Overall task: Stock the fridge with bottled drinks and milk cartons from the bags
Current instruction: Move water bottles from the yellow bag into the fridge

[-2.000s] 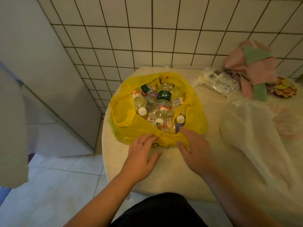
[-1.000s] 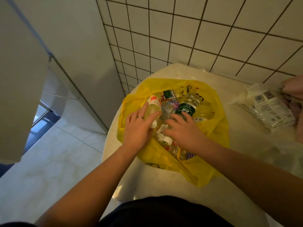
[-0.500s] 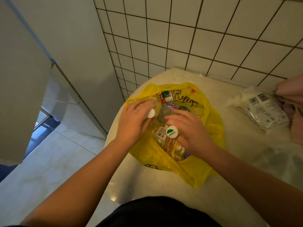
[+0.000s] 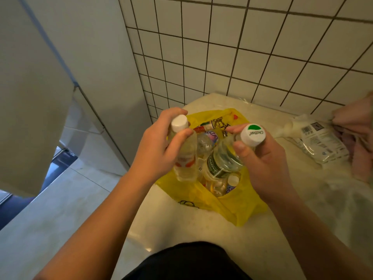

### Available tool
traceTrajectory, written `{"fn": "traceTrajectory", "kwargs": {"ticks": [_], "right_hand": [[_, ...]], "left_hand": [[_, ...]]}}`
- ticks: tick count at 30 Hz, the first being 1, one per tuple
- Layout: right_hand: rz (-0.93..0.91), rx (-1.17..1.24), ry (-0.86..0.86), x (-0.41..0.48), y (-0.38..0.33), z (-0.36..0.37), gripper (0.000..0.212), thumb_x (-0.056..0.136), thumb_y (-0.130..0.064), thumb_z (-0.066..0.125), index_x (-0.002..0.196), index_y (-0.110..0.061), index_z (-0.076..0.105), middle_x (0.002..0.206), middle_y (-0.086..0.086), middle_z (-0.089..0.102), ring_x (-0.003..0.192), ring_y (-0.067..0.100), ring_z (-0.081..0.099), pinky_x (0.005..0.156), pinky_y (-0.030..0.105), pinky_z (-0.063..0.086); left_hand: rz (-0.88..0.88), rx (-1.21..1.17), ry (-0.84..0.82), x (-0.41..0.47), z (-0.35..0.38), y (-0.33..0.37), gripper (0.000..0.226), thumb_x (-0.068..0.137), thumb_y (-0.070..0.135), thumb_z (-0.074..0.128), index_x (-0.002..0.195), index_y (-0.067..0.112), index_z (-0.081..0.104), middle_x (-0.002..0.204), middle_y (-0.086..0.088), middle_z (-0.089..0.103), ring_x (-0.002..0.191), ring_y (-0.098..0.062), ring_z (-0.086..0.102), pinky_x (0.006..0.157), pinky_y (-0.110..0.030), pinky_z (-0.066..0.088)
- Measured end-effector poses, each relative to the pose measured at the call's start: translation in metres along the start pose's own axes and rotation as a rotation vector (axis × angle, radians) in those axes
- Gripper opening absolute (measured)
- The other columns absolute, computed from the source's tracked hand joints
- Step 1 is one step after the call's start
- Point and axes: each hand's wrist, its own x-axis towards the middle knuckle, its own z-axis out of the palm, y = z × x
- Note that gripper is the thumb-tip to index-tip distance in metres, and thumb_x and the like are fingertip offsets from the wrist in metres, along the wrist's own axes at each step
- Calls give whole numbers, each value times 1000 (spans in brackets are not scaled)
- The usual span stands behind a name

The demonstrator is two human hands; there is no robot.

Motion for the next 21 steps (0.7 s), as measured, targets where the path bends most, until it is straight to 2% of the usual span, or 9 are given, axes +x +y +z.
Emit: {"fn": "traceTrajectory", "kwargs": {"ticks": [5, 7, 10, 13, 15, 18, 21], "right_hand": [[60, 23, 42, -21, 0, 3, 16, 92, -25, 54, 102, -18, 64, 104, -8, 70, 100, 9, 64, 83, 21, 50], [82, 38, 38, -30, 0, 9, 21, 92, -28, 52, 101, -13, 63, 99, -3, 69, 95, 10, 64, 79, 20, 50], [118, 67, 28, -43, -1, 21, 40, 86, -42, 52, 101, -7, 63, 92, -4, 68, 88, 6, 64, 73, 15, 49], [123, 15, -8, -56, -3, 41, 50, 80, -50, 51, 101, -7, 63, 88, -9, 67, 86, 4, 64, 70, 11, 48], [115, -7, -43, -65, -3, 59, 48, 80, -51, 52, 100, -10, 63, 88, -12, 67, 85, 3, 64, 70, 10, 48], [110, 8, -113, -78, -7, 88, 49, 80, -51, 52, 99, -8, 63, 87, -12, 66, 85, 4, 62, 70, 10, 46], [128, 34, -199, -91, -16, 124, 35, 84, -41, 60, 96, -9, 63, 85, -12, 65, 84, 0, 61, 71, 7, 45]], "left_hand": [[-102, -174, 30, -38, -1, 8, 28, 100, 28, 48, 127, 24, 51, 106, 4, 64, 96, -17, 63, 78, -37, 55], [-142, -187, 57, -54, -5, 9, 28, 101, 28, 46, 127, 21, 52, 106, 6, 63, 98, -17, 63, 78, -36, 55], [-206, -165, 77, -74, -14, 10, 27, 102, 26, 43, 127, 20, 51, 102, 15, 62, 95, -8, 63, 76, -25, 53], [-267, -120, 94, -94, -30, 8, 25, 103, 27, 42, 127, 27, 48, 99, 14, 62, 93, -9, 63, 75, -29, 54], [-290, -94, 108, -109, -43, 6, 24, 103, 28, 42, 126, 30, 47, 98, 13, 61, 92, -10, 63, 76, -31, 54], [-326, -51, 125, -131, -69, 3, 23, 102, 28, 41, 124, 31, 47, 99, 25, 58, 94, -3, 60, 77, -19, 51], [-371, -17, 184, -157, -100, -6, 26, 99, 37, 42, 123, 30, 49, 103, 20, 57, 94, -6, 59, 79, -23, 51]]}}
